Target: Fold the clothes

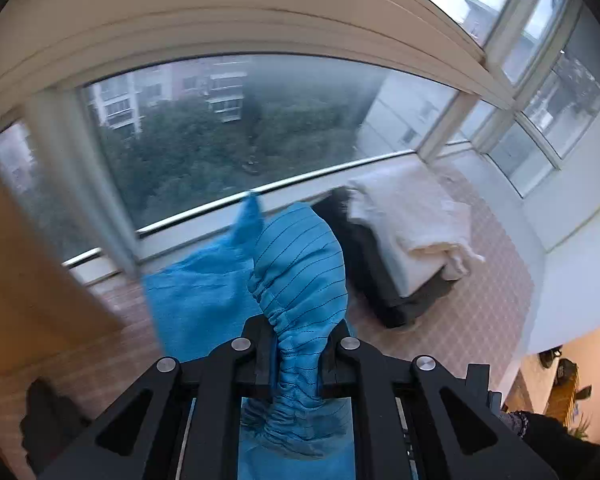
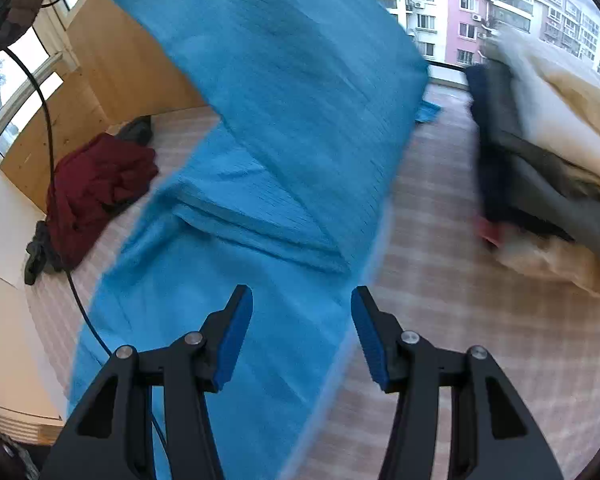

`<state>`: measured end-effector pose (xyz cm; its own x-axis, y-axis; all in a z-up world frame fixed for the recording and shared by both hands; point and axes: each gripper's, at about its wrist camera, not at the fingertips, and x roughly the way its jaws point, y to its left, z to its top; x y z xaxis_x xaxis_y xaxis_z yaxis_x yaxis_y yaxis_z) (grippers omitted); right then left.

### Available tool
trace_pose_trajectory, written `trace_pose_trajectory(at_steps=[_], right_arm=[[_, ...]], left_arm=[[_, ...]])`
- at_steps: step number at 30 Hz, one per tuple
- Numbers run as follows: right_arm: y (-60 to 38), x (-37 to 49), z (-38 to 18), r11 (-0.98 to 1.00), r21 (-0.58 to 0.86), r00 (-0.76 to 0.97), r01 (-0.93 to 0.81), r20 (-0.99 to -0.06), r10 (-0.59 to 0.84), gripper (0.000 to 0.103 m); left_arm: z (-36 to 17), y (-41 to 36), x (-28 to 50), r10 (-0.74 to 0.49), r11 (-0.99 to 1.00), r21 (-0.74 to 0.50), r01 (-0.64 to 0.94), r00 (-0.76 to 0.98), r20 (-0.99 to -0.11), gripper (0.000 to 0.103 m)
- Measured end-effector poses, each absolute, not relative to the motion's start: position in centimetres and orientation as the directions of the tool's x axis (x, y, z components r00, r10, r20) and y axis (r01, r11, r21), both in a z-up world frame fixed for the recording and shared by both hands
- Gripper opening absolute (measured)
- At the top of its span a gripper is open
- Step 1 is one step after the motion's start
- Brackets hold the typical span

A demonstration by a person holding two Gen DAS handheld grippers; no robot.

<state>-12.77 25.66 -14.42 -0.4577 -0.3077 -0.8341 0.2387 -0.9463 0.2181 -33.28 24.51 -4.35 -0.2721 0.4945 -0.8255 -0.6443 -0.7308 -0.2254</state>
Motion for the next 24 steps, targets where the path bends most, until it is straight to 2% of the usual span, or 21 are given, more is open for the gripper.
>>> trace_pose_trajectory(at_steps=[3, 4, 5, 6, 7, 9, 11, 16, 21, 24], right_arm=[[20.6, -14.8, -14.9, -0.929, 0.225, -0.461, 0.294, -0.818, -0.344, 0.050], [19.6, -15.4, -15.2, -0.933, 0.223, -0.467, 0.283, -0.818, -0.337, 0.040], [19.0, -15.9, -15.4, -0.933, 0.238, -0.471, 0.268, -0.813, -0.343, 0.017], [19.1, -16.2, -15.4, -0.927, 0.284, -0.473, 0.243, -0.800, -0.369, 0.010], [19.3, -16.4, -15.3, -0.917, 0.332, -0.477, 0.220, -0.784, -0.398, 0.010], [20.3, -16.3, -15.3, -0.905, 0.385, -0.484, 0.180, -0.766, -0.422, 0.013], [20.8, -16.3, -15.7, -0.921, 0.357, -0.483, 0.156, -0.786, -0.386, 0.043], [22.8, -15.5, -15.9, -0.936, 0.345, -0.484, 0.068, -0.809, -0.333, 0.045], [26.3, -14.4, -15.9, -0.949, 0.314, -0.491, -0.026, -0.831, -0.261, 0.045], [26.6, -14.5, -16.1, -0.944, 0.328, -0.492, -0.028, -0.827, -0.273, 0.045]], left_arm=[[-2.9, 23.3, -33.1, 0.498, -0.726, -0.205, -0.656, -0.296, -0.815, 0.011], [-2.3, 23.2, -33.0, 0.497, -0.723, -0.195, -0.663, -0.302, -0.813, 0.011], [-2.0, 23.3, -33.1, 0.494, -0.721, -0.188, -0.667, -0.305, -0.814, 0.011], [-2.0, 23.3, -33.0, 0.487, -0.716, -0.174, -0.676, -0.305, -0.818, 0.011], [-2.1, 23.4, -32.9, 0.479, -0.709, -0.157, -0.687, -0.306, -0.823, 0.011], [-2.4, 22.9, -32.8, 0.475, -0.694, -0.147, -0.705, -0.294, -0.830, 0.012], [-2.9, 22.0, -33.3, 0.460, -0.702, -0.143, -0.698, -0.290, -0.839, 0.012], [-5.7, 21.3, -33.9, 0.462, -0.690, -0.160, -0.706, -0.259, -0.848, 0.013], [-13.1, 20.7, -34.6, 0.427, -0.701, -0.200, -0.685, -0.178, -0.886, 0.013], [-15.9, 20.8, -35.1, 0.404, -0.715, -0.214, -0.666, -0.144, -0.904, 0.013]])
